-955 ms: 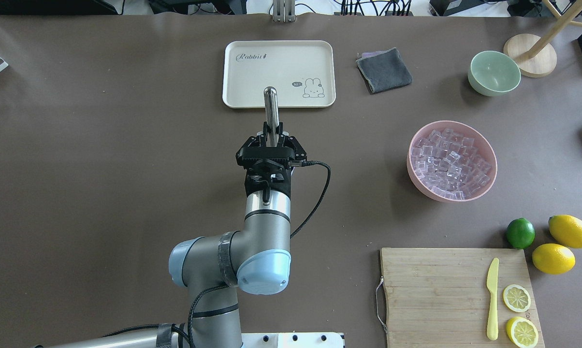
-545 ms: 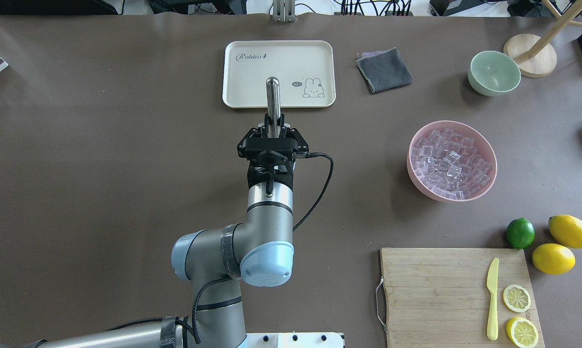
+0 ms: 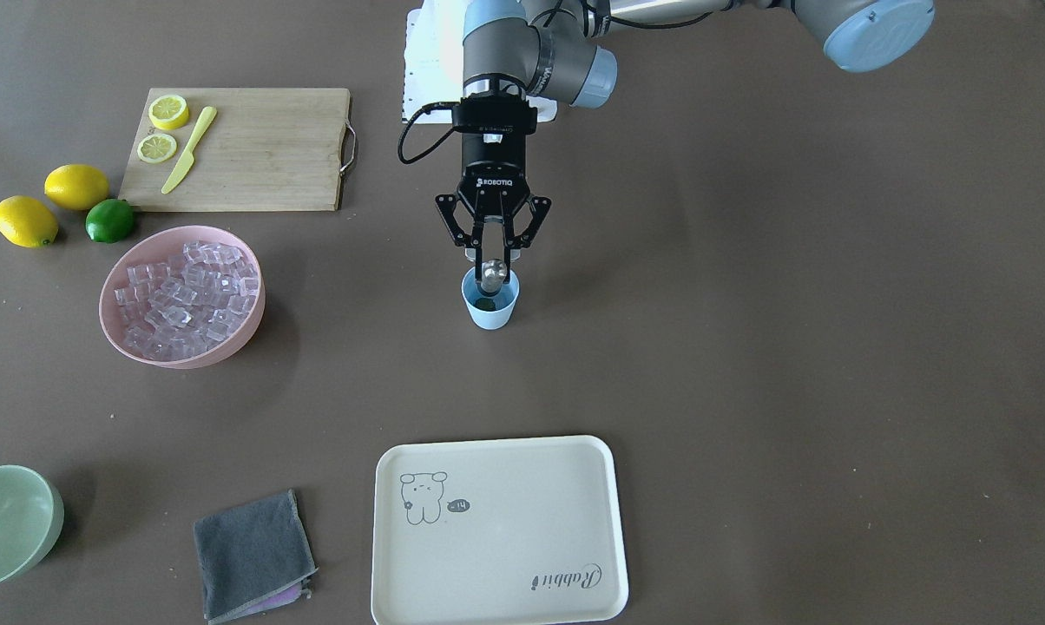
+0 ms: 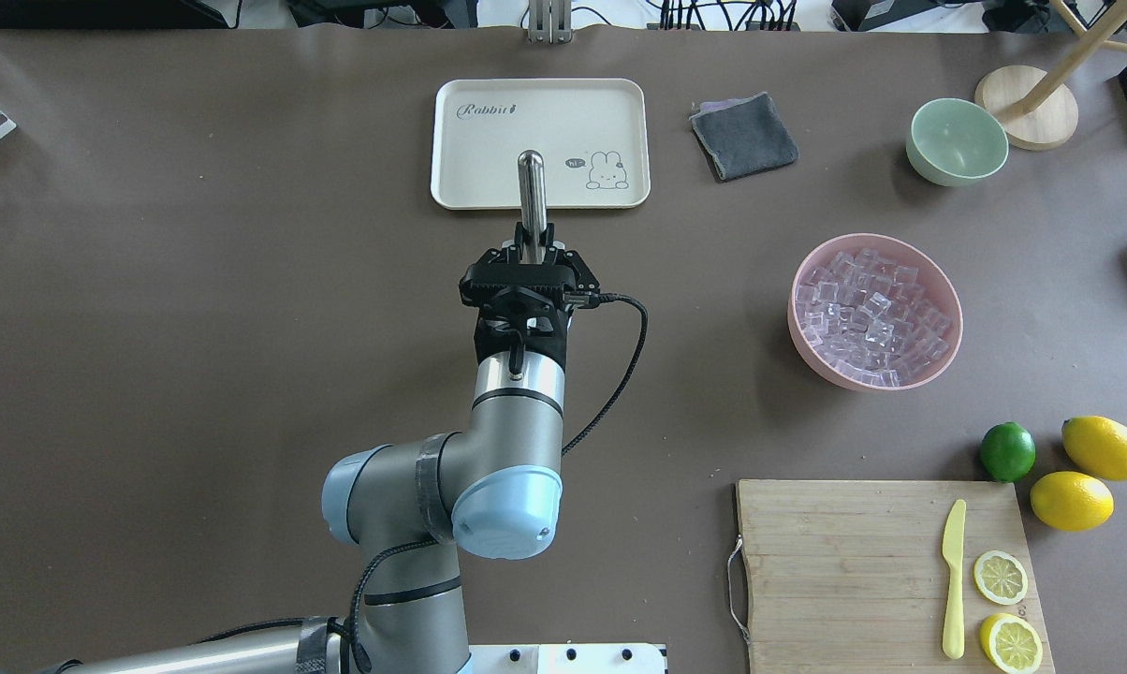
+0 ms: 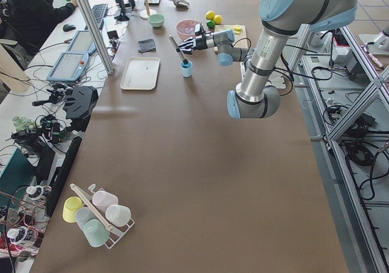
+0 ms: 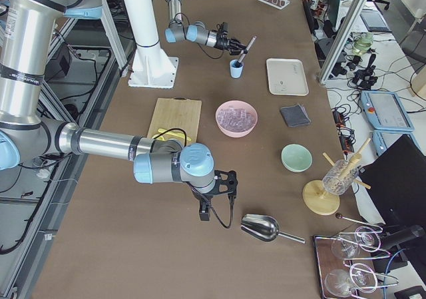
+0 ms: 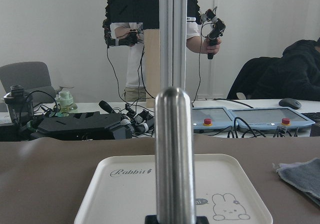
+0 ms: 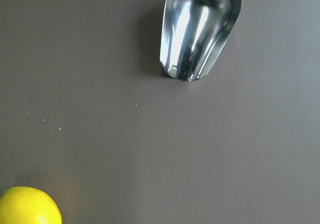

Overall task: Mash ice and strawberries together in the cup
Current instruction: 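Lower the metal rod into the cup and press down on contents, then lift the rod out and withdraw the left arm from the cup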

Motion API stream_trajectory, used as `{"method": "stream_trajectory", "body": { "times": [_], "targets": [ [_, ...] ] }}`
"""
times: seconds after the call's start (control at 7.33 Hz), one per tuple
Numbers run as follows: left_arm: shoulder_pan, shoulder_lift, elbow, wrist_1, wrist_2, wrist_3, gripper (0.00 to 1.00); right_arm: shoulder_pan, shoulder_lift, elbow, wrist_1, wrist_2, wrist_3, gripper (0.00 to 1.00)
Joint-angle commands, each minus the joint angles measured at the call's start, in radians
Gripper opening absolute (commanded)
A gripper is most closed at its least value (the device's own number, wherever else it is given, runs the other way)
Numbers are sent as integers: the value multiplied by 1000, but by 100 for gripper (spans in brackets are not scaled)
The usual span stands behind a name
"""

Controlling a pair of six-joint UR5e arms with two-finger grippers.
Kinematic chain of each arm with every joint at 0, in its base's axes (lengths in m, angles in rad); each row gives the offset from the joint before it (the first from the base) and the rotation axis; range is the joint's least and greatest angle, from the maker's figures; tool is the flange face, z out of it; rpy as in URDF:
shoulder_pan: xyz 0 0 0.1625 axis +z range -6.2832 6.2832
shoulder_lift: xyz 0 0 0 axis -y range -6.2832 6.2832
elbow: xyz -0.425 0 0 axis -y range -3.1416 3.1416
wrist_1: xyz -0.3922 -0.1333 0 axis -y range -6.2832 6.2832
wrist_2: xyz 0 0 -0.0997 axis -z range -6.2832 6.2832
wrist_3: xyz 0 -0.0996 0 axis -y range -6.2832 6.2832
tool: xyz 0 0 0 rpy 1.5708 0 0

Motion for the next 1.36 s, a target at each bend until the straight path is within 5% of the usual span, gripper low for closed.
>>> {"method": "stream_trajectory", "body": {
  "times": [0.0,0.41,0.68,0.95,1.23],
  "targets": [
    [-150,46,-203,1,-357,20,25,0,-3,-1,-1,1,0,100],
    [-594,283,-212,18,-1232,-91,26,0,-2,2,-1,1,1,100],
    [-863,440,-65,13,-1709,105,27,0,1,2,1,0,1,100],
    [-959,577,85,4,-1757,481,28,0,4,2,1,1,3,100],
    [-950,657,153,-60,-1738,568,28,0,3,6,2,1,3,100]
  ]
}}
